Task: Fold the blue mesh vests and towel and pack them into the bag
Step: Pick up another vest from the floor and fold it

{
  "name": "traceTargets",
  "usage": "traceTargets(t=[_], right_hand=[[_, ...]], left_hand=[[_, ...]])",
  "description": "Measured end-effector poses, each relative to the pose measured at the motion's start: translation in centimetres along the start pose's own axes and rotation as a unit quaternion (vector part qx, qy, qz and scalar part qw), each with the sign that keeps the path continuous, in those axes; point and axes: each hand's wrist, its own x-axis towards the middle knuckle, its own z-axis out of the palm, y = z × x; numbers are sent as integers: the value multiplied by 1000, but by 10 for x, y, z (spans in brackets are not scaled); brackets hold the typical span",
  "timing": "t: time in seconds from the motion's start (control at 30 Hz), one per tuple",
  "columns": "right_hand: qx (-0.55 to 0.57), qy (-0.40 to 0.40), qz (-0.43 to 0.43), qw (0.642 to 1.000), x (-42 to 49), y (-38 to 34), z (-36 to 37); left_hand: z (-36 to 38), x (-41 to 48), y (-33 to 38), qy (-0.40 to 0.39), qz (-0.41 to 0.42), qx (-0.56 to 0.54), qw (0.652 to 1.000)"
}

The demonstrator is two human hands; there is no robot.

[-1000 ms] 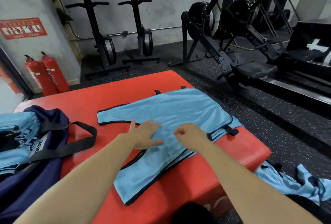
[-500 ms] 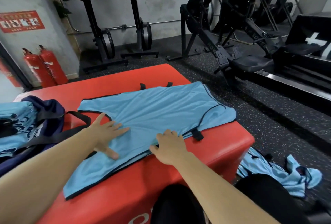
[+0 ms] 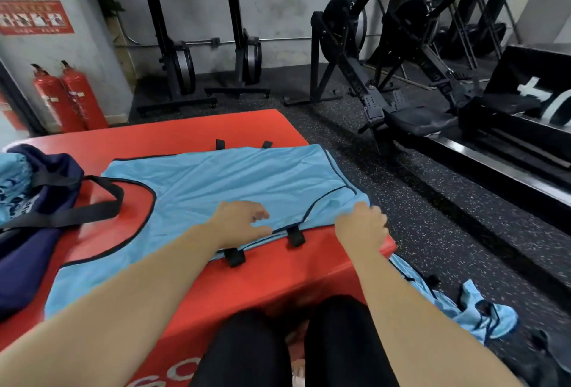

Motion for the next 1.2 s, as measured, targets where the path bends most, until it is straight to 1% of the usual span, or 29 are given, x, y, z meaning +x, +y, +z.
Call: traceTargets(t=[0.1, 0.2, 0.23, 0.3, 0.33, 0.4, 0.43, 0.47, 0.5, 0.57, 0.6, 0.63, 0.7, 0.77, 0.9, 0.97, 1.03, 1.13, 1.2], right_hand=[[32, -13, 83, 996, 23, 15, -3], [60, -67, 122, 988, 44, 24, 1], [62, -78, 128, 987, 50, 25, 3], [93, -82, 109, 986, 61, 23, 6], [141, -80, 80, 983, 67, 22, 9], [269, -83, 20, 959, 73, 18, 11], [305, -82, 14, 949, 75, 17, 11], [304, -81, 17, 949, 76, 16, 10], [264, -73, 31, 961, 76, 17, 10], [129, -31, 76, 988, 77, 21, 10], [87, -27, 98, 991, 76, 23, 10], [69, -34, 114, 990, 75, 24, 10], [59, -56, 128, 988, 73, 28, 14], [44, -60, 116, 990, 70, 29, 17], [45, -45, 65, 996, 71, 33, 18], [75, -36, 50, 995, 74, 35, 18], [152, -30, 24, 988, 76, 36, 16], [312, -37, -7, 949, 75, 30, 10], [343, -26, -12, 939, 76, 25, 5]], left_hand=[[8, 30, 39, 10, -26, -2, 1000], [17, 52, 64, -10, -50, 36, 998], [20, 56, 68, -5, -54, 49, 997], [23, 64, 70, 25, -73, 40, 996], [22, 67, 70, 42, -88, 14, 995], [16, 70, 68, 75, -113, -50, 990], [14, 69, 66, 86, -108, -69, 988], [13, 66, 63, 97, -86, -77, 989], [15, 62, 59, 108, -56, -87, 989], [18, 47, 51, 128, 2, -93, 987], [20, 39, 45, 128, 17, -74, 989], [22, 30, 39, 119, 22, -39, 992], [24, 14, 30, 79, 12, 49, 996], [25, 0, 25, 49, -9, 129, 990], [23, -25, 15, 28, -46, 210, 976], [21, -33, 12, 13, -58, 204, 977], [19, -37, 11, 5, -69, 195, 978], [21, -38, 10, 17, -94, 185, 978], [19, -40, 9, 26, -129, 131, 983]])
